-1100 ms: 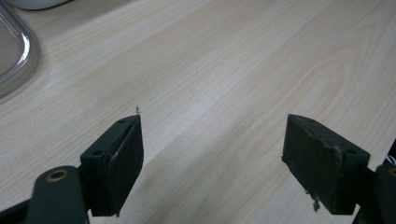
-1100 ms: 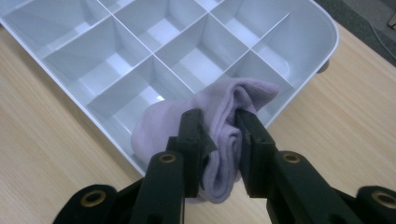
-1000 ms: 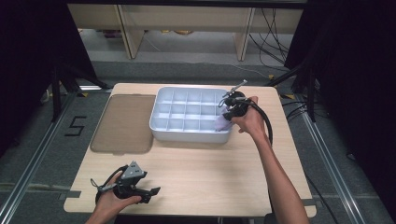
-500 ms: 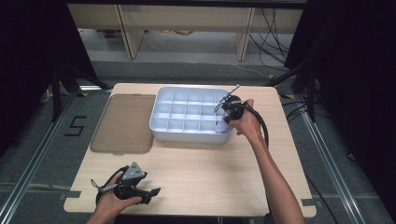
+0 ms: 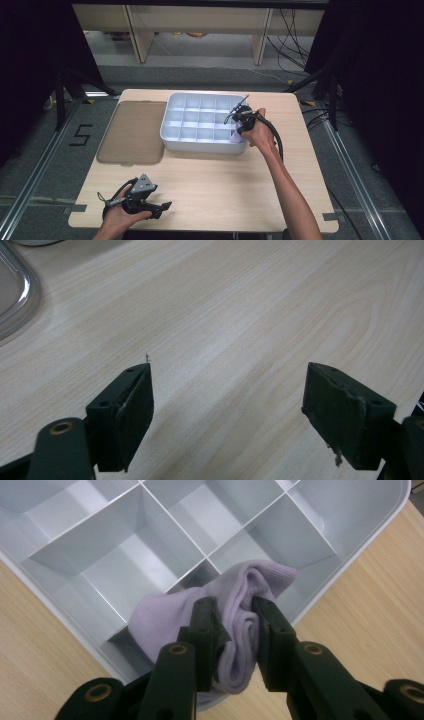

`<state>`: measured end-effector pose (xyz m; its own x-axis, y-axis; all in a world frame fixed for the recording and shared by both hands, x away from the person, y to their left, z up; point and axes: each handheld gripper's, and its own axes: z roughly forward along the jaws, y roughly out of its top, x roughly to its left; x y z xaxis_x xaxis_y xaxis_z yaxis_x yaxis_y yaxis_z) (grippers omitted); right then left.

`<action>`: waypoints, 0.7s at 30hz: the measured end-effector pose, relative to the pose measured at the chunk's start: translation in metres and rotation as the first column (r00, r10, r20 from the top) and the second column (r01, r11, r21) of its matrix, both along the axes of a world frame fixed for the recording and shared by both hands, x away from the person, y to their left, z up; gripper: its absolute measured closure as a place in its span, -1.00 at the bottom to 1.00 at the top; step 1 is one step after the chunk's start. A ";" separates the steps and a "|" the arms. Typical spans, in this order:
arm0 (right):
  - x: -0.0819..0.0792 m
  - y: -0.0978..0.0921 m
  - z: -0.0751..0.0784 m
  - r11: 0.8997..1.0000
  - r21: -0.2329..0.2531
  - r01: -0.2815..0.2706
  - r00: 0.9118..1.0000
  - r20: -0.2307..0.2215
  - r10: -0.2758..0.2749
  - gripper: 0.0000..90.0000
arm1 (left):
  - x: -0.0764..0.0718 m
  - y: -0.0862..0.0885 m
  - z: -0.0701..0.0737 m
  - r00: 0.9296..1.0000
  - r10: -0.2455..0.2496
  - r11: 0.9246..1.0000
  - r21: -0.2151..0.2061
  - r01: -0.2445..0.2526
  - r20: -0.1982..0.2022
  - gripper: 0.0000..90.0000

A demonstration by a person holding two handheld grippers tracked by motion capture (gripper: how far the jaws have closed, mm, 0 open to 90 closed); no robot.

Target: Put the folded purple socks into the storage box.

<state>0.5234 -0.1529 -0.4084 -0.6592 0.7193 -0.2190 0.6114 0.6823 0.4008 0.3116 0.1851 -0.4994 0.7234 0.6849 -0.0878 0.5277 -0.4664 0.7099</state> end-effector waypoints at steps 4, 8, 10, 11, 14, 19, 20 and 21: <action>0.000 0.000 -0.006 1.000 0.003 -0.003 1.000 -0.007 0.003 0.62 | 0.001 0.000 -0.001 1.000 -0.006 1.000 0.009 0.006 0.000 -0.55; 0.000 0.000 -0.015 1.000 -0.002 -0.018 1.000 -0.020 0.018 0.61 | 0.000 0.000 0.000 1.000 -0.017 1.000 0.011 0.017 -0.004 -0.55; 0.000 0.001 -0.019 1.000 -0.001 -0.028 0.999 -0.024 0.028 0.57 | 0.000 0.000 0.000 1.000 -0.014 1.000 0.007 0.014 -0.002 -0.55; 0.000 0.001 -0.019 1.000 -0.001 -0.028 0.999 -0.024 0.028 0.57 | 0.000 0.000 0.000 1.000 -0.014 1.000 0.007 0.014 -0.002 -0.55; -0.001 0.001 -0.014 0.999 0.024 -0.031 0.999 -0.009 0.031 0.53 | 0.000 0.000 -0.001 1.000 -0.009 1.000 0.003 0.009 -0.003 -0.55; -0.004 -0.003 0.004 0.996 0.090 -0.011 1.000 0.002 0.011 0.56 | -0.001 -0.001 -0.001 1.000 -0.010 1.000 -0.003 0.010 -0.003 -0.55; -0.004 -0.005 0.006 0.996 0.088 -0.014 1.000 0.007 0.013 0.61 | -0.001 -0.002 -0.001 1.000 0.000 1.000 -0.010 0.000 -0.014 -0.55; -0.004 -0.005 0.006 0.996 0.088 -0.014 1.000 0.007 0.013 0.61 | -0.001 -0.002 -0.001 1.000 0.000 1.000 -0.010 0.000 -0.014 -0.55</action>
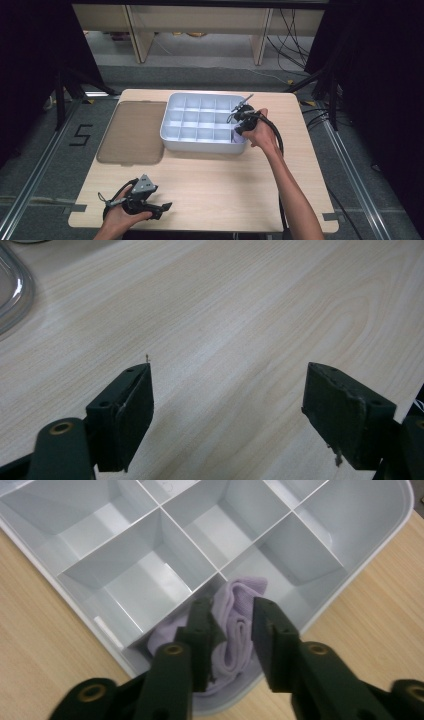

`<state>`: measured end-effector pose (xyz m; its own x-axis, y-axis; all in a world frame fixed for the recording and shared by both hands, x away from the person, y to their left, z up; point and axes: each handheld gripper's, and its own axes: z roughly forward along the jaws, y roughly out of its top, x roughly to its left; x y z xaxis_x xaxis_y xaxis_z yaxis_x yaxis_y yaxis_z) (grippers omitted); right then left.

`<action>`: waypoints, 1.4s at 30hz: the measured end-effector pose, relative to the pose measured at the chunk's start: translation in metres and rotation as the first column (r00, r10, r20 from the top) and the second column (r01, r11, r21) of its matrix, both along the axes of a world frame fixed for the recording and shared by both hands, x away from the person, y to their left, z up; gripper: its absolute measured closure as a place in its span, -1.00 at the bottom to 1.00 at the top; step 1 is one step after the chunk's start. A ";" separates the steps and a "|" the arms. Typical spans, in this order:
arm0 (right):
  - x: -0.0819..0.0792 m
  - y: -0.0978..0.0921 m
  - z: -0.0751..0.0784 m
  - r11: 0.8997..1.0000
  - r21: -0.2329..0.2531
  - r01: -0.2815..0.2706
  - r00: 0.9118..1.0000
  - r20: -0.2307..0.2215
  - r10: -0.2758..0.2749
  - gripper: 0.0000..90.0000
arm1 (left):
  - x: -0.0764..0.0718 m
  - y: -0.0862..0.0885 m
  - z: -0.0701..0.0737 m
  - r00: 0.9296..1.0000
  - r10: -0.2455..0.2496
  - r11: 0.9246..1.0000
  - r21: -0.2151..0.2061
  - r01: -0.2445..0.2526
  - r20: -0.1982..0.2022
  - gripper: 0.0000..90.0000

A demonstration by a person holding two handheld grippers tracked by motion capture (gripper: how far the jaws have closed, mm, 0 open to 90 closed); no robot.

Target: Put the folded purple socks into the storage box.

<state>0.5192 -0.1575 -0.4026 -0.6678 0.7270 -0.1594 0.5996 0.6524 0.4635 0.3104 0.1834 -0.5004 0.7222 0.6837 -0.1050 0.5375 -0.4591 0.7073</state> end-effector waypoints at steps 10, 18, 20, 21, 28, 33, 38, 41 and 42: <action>0.005 -0.001 -0.016 1.000 -0.024 -0.009 0.999 -0.053 0.008 0.94 | 0.000 0.000 0.000 1.000 -0.009 1.000 0.017 0.009 0.011 -0.55; 0.011 0.007 -0.032 0.999 -0.045 -0.017 0.996 -0.091 0.013 0.95 | 0.000 0.000 0.000 1.000 -0.018 1.000 0.022 0.018 0.010 -0.55; 0.013 0.008 -0.037 0.999 -0.048 -0.009 0.994 -0.106 0.004 0.95 | 0.000 0.000 0.000 1.000 -0.014 1.000 0.019 0.014 0.012 -0.55; 0.015 0.009 -0.040 0.999 -0.052 -0.008 0.994 -0.114 0.002 0.95 | 0.000 0.000 0.000 1.000 -0.017 1.000 0.021 0.017 0.008 -0.55; 0.017 0.011 -0.046 0.998 -0.066 -0.007 0.992 -0.128 -0.002 0.95 | 0.000 0.000 0.000 1.000 -0.014 1.000 0.020 0.014 0.009 -0.55; 0.015 0.007 -0.038 1.000 -0.030 -0.005 0.994 -0.113 0.001 0.91 | 0.000 0.000 0.000 1.000 -0.008 1.000 0.018 0.008 0.008 -0.55; 0.009 0.000 -0.022 1.000 0.017 0.000 0.997 -0.078 0.002 0.82 | 0.000 0.001 0.000 1.000 -0.005 1.000 0.015 0.004 0.009 -0.55; 0.008 -0.004 -0.017 1.000 0.031 0.001 0.998 -0.056 0.000 0.78 | 0.000 0.001 0.000 1.000 -0.006 1.000 0.015 0.006 0.010 -0.55; 0.007 -0.005 -0.013 0.999 0.045 0.012 0.999 -0.052 -0.009 0.77 | 0.000 0.000 0.000 1.000 -0.005 1.000 0.010 0.005 0.007 -0.55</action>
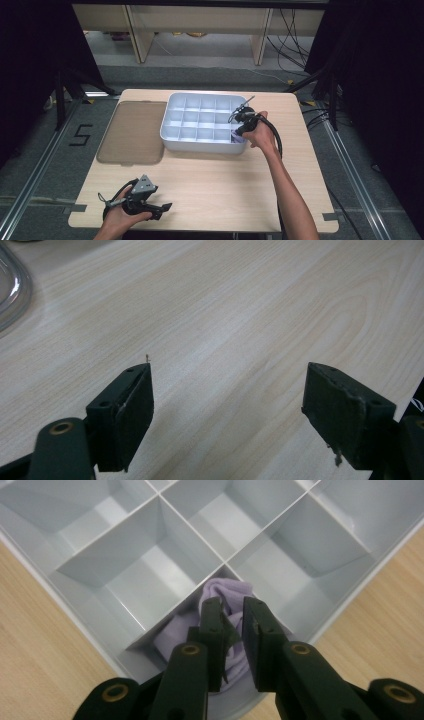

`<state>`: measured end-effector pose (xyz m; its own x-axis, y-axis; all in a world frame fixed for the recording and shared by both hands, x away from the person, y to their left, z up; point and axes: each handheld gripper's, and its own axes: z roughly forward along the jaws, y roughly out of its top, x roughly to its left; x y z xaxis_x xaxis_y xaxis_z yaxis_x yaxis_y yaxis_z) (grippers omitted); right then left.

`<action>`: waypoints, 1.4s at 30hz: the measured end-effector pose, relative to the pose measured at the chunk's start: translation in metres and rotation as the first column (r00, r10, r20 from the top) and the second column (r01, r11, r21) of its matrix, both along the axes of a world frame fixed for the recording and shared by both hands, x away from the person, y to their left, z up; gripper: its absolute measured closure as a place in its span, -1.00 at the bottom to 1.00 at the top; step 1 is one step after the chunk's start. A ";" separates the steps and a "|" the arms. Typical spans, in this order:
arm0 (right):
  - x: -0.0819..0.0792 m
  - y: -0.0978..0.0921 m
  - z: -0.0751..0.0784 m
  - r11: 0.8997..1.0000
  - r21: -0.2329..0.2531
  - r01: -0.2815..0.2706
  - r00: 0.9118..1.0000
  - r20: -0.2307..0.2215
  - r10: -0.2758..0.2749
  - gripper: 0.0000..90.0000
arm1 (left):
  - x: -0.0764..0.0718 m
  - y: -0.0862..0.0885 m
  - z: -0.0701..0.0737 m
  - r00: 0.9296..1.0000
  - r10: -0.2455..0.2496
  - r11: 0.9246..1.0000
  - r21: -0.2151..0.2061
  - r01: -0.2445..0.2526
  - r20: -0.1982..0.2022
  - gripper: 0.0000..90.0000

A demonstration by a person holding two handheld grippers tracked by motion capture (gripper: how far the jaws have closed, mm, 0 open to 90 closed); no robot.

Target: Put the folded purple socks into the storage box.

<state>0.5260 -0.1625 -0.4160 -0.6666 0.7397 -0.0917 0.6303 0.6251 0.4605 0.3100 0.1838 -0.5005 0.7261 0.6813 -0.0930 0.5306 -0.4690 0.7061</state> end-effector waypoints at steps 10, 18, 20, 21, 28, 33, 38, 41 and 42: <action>-0.012 -0.004 0.018 0.997 0.074 -0.014 0.998 0.055 0.010 0.63 | 0.000 0.000 0.000 1.000 -0.005 1.000 0.006 0.005 0.005 -0.55; -0.021 -0.004 0.023 0.992 0.126 -0.009 0.998 0.066 0.001 0.47 | 0.000 0.000 0.000 1.000 0.001 1.000 -0.009 -0.001 0.001 -0.55; -0.025 -0.003 0.025 0.989 0.147 -0.020 0.997 0.079 0.009 0.40 | 0.001 0.001 0.000 1.000 -0.004 1.000 -0.004 0.004 0.003 -0.55; -0.026 -0.002 0.025 0.986 0.161 -0.031 0.997 0.079 0.018 0.37 | 0.001 0.001 0.000 1.000 -0.003 1.000 -0.005 0.003 0.003 -0.55; -0.035 -0.002 0.024 0.976 0.216 -0.002 0.996 0.089 -0.017 0.08 | 0.001 0.001 0.000 1.000 -0.003 1.000 -0.004 0.003 0.003 -0.55; -0.044 -0.002 0.021 0.971 0.240 -0.011 0.994 0.110 -0.016 -0.06 | 0.001 0.001 0.000 1.000 -0.002 1.000 -0.005 0.002 0.004 -0.55; -0.052 0.000 0.020 0.963 0.268 -0.019 0.994 0.111 -0.011 -0.12 | 0.001 0.001 0.000 1.000 0.002 1.000 -0.007 -0.002 0.004 -0.55; -0.053 0.000 0.018 0.960 0.276 -0.040 0.990 0.141 0.001 -0.15 | 0.000 0.001 0.000 1.000 0.004 1.000 -0.007 -0.004 0.003 -0.55; -0.056 0.001 0.018 0.958 0.285 -0.035 0.991 0.135 -0.004 -0.19 | 0.000 0.001 0.000 1.000 0.005 1.000 -0.008 -0.005 0.003 -0.55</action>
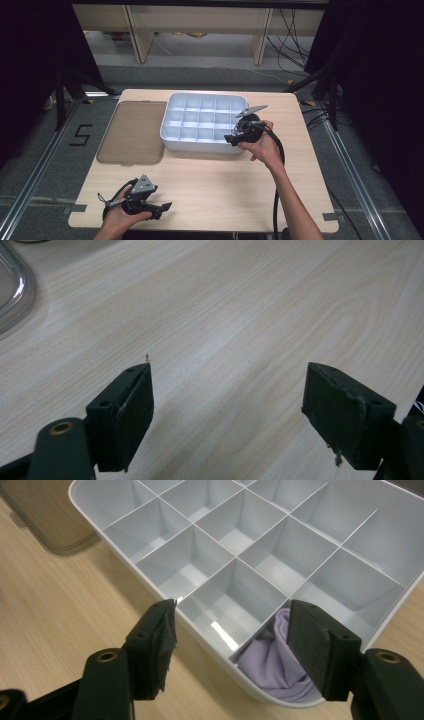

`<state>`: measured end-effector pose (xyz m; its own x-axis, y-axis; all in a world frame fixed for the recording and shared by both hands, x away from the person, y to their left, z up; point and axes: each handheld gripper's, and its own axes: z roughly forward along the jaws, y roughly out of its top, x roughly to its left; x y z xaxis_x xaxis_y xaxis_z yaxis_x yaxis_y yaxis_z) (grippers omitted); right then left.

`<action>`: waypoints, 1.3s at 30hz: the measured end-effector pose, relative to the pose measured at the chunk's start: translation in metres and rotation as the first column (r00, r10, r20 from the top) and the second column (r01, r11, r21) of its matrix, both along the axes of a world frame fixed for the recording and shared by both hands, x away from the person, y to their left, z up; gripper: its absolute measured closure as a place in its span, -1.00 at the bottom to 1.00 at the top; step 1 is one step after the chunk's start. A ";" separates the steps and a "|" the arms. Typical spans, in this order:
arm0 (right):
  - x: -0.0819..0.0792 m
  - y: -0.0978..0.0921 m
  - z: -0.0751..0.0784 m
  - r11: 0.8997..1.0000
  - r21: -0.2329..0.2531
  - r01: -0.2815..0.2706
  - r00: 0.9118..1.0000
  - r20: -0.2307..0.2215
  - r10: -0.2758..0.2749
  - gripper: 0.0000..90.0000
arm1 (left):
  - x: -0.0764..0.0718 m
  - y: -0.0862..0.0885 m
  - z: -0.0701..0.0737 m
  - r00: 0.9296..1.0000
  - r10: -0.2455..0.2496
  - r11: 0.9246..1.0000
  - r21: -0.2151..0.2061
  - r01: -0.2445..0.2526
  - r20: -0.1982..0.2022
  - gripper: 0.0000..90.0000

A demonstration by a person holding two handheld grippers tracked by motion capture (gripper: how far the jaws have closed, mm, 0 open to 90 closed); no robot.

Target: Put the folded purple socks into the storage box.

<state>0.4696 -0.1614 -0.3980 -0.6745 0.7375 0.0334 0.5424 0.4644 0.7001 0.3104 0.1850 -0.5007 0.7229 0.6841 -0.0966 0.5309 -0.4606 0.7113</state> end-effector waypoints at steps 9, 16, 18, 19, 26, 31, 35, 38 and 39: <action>-0.012 0.000 -0.004 1.000 0.030 -0.008 1.000 0.028 0.007 -0.28 | 0.002 0.002 0.000 1.000 0.009 1.000 0.003 -0.009 0.005 -0.55; -0.024 0.002 -0.005 0.997 0.074 -0.018 0.999 0.041 0.015 -0.31 | 0.001 0.002 0.000 1.000 -0.001 1.000 0.003 0.001 0.002 -0.55; -0.028 0.003 -0.006 0.996 0.088 -0.020 1.000 0.026 0.017 -0.31 | 0.001 0.002 0.000 1.000 0.006 1.000 -0.005 -0.006 0.002 -0.55; -0.030 0.005 -0.008 0.996 0.087 -0.027 0.999 0.036 0.024 -0.31 | 0.001 0.002 0.000 1.000 0.005 1.000 -0.006 -0.005 0.005 -0.55; -0.038 0.004 -0.009 0.996 0.074 -0.042 0.999 0.019 0.040 -0.32 | 0.000 0.001 0.000 1.000 0.003 1.000 -0.011 -0.003 -0.004 -0.55; -0.043 0.006 -0.015 0.995 0.089 -0.044 0.999 0.034 0.041 -0.34 | 0.000 0.001 0.000 1.000 -0.003 1.000 -0.012 0.003 0.011 -0.55; -0.049 0.006 -0.016 0.994 0.093 -0.055 0.998 0.016 0.054 -0.39 | 0.000 0.001 0.000 1.000 -0.007 1.000 0.001 0.007 0.013 -0.55; -0.051 0.007 -0.018 0.993 0.107 -0.055 0.998 0.017 0.054 -0.39 | 0.000 0.001 0.000 1.000 -0.009 1.000 -0.006 0.009 0.009 -0.55; -0.052 0.006 -0.017 0.993 0.091 -0.071 0.997 0.016 0.070 -0.40 | 0.000 0.001 0.001 1.000 -0.010 1.000 -0.004 0.011 0.011 -0.55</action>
